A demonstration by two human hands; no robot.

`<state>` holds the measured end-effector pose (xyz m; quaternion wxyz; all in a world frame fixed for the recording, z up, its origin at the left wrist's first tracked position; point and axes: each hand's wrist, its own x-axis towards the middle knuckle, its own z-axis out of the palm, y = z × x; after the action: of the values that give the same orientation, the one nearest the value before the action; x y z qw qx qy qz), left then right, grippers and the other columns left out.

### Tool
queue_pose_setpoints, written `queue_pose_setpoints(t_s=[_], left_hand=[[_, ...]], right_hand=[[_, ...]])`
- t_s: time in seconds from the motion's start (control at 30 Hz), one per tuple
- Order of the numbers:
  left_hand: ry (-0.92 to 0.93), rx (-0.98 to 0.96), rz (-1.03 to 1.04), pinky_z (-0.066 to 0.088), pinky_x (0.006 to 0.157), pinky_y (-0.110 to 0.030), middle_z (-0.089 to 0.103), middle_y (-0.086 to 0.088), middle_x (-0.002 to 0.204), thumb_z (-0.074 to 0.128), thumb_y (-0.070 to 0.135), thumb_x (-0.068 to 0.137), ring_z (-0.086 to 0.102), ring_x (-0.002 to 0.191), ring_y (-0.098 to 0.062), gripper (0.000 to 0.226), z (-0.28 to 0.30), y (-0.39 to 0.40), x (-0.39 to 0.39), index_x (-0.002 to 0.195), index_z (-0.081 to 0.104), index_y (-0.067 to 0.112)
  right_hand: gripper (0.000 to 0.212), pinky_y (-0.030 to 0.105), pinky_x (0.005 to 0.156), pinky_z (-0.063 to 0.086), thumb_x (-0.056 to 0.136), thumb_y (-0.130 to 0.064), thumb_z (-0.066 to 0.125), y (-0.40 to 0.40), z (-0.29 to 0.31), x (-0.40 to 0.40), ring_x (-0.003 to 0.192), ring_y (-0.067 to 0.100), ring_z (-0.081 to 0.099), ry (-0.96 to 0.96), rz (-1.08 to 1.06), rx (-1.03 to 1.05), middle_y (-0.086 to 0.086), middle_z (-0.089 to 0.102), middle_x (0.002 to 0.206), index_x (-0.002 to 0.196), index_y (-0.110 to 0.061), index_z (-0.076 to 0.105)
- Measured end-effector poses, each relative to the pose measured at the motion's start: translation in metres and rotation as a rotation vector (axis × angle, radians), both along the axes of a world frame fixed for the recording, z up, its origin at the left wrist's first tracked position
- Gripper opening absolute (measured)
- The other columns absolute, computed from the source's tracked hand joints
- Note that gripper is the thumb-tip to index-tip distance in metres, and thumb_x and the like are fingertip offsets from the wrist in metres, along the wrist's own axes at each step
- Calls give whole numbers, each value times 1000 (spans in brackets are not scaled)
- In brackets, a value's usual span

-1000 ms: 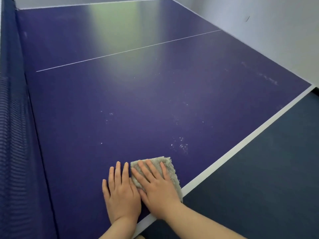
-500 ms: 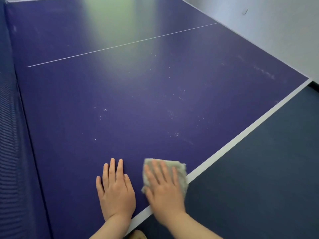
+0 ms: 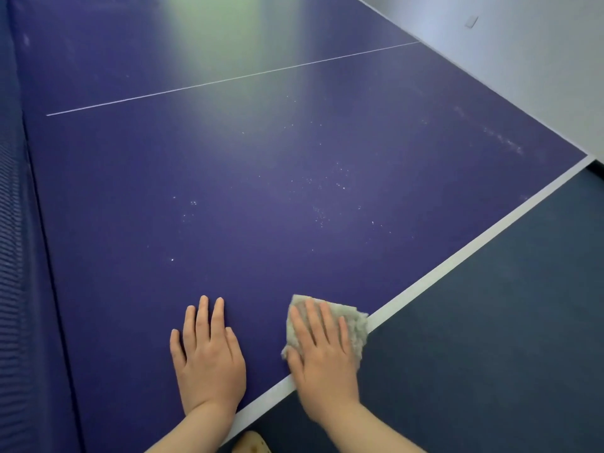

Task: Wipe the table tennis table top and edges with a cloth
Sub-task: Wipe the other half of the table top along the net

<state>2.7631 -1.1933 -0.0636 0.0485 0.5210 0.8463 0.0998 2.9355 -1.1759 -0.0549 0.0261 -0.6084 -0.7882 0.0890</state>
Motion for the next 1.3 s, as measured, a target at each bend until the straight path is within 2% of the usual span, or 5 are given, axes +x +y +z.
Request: queue_pose_setpoints(t_s=[0.17,0.43,0.77,1.03,1.3], left_hand=[[-19,41,18,25,113,-53,42,-9,151,28,20,99,33,142,-29,48,-2,0,1,144,44,15],[-5,-3,5,25,114,-53,41,-8,152,21,33,95,31,143,-28,58,-2,-1,0,145,43,15],[-15,-15,-2,25,113,-52,41,-7,152,23,33,95,32,142,-28,57,-1,0,-1,145,43,16],[-27,1,-17,24,114,-53,40,-8,152,23,32,94,30,143,-28,58,-3,-2,-1,146,42,15],[-51,-4,-19,23,114,-52,42,-8,151,28,28,96,32,142,-28,52,2,1,-1,145,43,15]], right_hand=[[64,44,123,-4,96,-50,14,75,13,-24,153,14,-7,-15,384,-146,-9,-1,166,158,-34,8],[60,49,122,4,105,-45,18,82,6,78,153,23,2,-60,-550,-58,3,7,167,159,-24,3],[72,40,122,-7,90,-55,6,94,13,-20,153,16,-4,-63,244,-127,-8,1,167,159,-33,7],[63,45,122,0,103,-48,15,108,12,101,153,20,-6,-118,-622,-132,0,-3,167,159,-25,-3],[63,39,120,0,100,-46,25,40,6,-17,152,20,6,-50,2,-82,-2,12,165,159,-26,16]])
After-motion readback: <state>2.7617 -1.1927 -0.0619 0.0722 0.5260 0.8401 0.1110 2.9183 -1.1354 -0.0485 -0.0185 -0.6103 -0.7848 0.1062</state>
